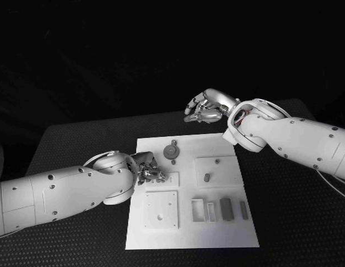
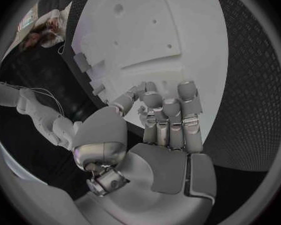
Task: Assemble the parts on the task board
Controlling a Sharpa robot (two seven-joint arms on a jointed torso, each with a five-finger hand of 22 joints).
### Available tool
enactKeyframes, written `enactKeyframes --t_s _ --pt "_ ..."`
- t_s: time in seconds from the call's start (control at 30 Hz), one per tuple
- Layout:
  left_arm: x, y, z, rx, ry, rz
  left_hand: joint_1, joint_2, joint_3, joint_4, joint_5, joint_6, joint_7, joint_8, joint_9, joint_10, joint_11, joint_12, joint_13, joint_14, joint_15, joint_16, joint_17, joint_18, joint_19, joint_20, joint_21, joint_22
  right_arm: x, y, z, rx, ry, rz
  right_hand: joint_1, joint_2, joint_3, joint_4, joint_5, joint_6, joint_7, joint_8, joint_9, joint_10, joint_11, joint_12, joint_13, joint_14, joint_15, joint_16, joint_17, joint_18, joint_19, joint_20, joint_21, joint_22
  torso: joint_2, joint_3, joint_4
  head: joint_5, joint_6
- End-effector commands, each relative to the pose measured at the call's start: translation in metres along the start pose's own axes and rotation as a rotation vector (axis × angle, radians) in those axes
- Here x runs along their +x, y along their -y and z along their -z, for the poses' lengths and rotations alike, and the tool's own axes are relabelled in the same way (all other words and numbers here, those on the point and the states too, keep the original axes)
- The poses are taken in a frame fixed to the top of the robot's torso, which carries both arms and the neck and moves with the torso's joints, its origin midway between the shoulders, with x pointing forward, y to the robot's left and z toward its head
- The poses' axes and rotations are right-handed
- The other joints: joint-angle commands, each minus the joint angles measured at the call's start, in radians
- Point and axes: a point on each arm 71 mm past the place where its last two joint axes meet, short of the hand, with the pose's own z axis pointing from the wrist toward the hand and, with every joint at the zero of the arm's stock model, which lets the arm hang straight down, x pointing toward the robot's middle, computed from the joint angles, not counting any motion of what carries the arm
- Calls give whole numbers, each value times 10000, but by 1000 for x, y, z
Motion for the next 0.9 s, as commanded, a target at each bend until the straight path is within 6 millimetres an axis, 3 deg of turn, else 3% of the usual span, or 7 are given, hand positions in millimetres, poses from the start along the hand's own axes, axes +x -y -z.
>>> enactKeyframes --t_s 0.03,0.33,0.9 --pt "0 0 0 -3 71 -25 -106 -221 1 166 -70 47 136 -35 7 -47 -40 58 -16 -6 -94 43 -20 158 6 -79 -43 187 1 -1 0 -68 -98 -28 -93 8 -42 28 -15 -44 4 -36 15 -65 -2 -32 14 -31 26 -43 3 131 2 -43 -47 141 1 1 -3 0 -3" --pt "0 0 0 -23 72 -22 -170 -458 7 440 -218 54 129 -42 18 -53 -47 71 -25 -14 -101 59 -36 171 6 -82 -54 192 1 -1 0 -76 -100 -30 -97 6 -43 29 -15 -48 5 -38 16 -66 -1 -34 14 -32 27 -44 3 131 1 -43 -49 142 2 2 -1 0 3" --pt "-1 0 0 -13 110 -2 -151 -599 12 552 -265 57 124 -43 28 -53 -53 86 -27 -15 -109 77 -40 181 12 -84 -52 197 1 -1 0 -74 -94 -35 -104 5 -44 31 -15 -51 6 -42 20 -66 1 -35 15 -33 28 -47 3 131 2 -43 -52 142 -2 -1 4 -11 -4"
